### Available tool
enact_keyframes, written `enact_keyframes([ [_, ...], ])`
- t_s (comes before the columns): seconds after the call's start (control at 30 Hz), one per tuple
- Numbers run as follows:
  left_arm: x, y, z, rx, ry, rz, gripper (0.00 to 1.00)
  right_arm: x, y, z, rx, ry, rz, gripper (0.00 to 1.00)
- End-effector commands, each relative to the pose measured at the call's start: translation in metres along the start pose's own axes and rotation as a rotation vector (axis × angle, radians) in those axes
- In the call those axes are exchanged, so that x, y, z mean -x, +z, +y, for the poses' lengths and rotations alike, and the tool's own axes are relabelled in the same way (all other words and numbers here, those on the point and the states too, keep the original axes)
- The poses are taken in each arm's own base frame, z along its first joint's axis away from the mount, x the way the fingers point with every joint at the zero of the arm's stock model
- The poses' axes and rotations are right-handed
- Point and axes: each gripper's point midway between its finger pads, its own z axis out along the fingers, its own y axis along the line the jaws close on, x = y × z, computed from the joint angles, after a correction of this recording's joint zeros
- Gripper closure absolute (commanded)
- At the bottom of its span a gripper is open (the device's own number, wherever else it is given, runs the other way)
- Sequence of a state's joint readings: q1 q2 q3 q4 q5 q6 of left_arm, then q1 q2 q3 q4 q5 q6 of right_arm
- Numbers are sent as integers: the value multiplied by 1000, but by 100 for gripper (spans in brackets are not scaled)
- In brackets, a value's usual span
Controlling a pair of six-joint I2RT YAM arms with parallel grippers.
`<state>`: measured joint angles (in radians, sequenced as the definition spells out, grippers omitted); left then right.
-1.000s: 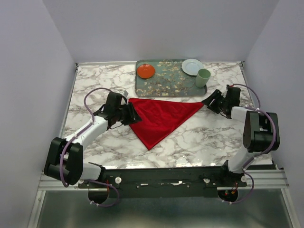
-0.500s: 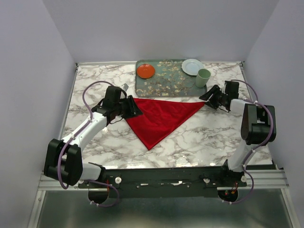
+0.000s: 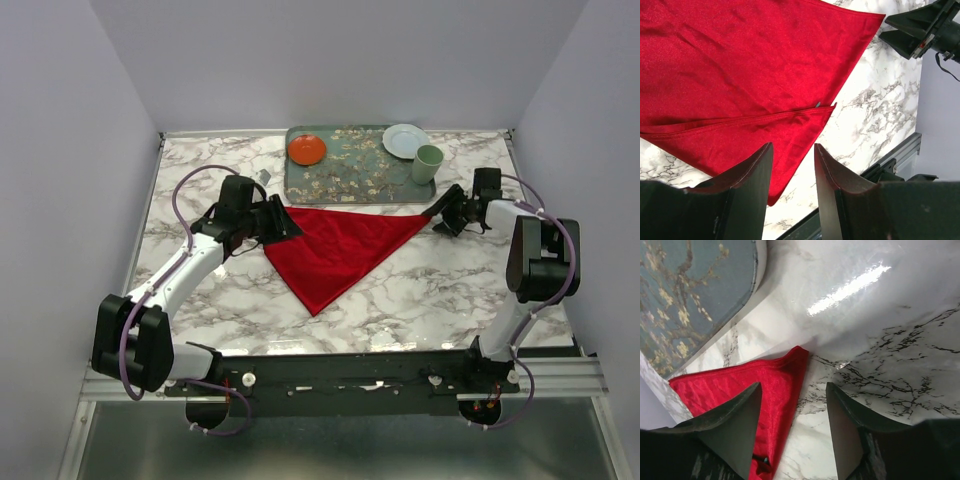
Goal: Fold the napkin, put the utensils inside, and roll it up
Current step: Fold the napkin
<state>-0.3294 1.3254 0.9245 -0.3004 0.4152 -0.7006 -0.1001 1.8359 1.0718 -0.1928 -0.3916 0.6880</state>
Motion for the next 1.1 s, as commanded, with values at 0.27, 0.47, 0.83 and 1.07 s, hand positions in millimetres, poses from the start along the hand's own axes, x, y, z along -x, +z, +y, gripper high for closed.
enact_keyframes([
  [0.27,10,-10,-28,-106,18,-30,53,15,8,-23,-194,34,41,46],
  [0.47,12,-14,-33,-123,24,-45,53,11,8,-19,-213,-31,71,47],
  [0.83,11,-14,-34,-137,17,-34,53,9,14,-2,-162,-146,128,40],
  [1.07,10,-13,-35,-140,18,-29,52,4,10,-7,-114,-324,134,34],
])
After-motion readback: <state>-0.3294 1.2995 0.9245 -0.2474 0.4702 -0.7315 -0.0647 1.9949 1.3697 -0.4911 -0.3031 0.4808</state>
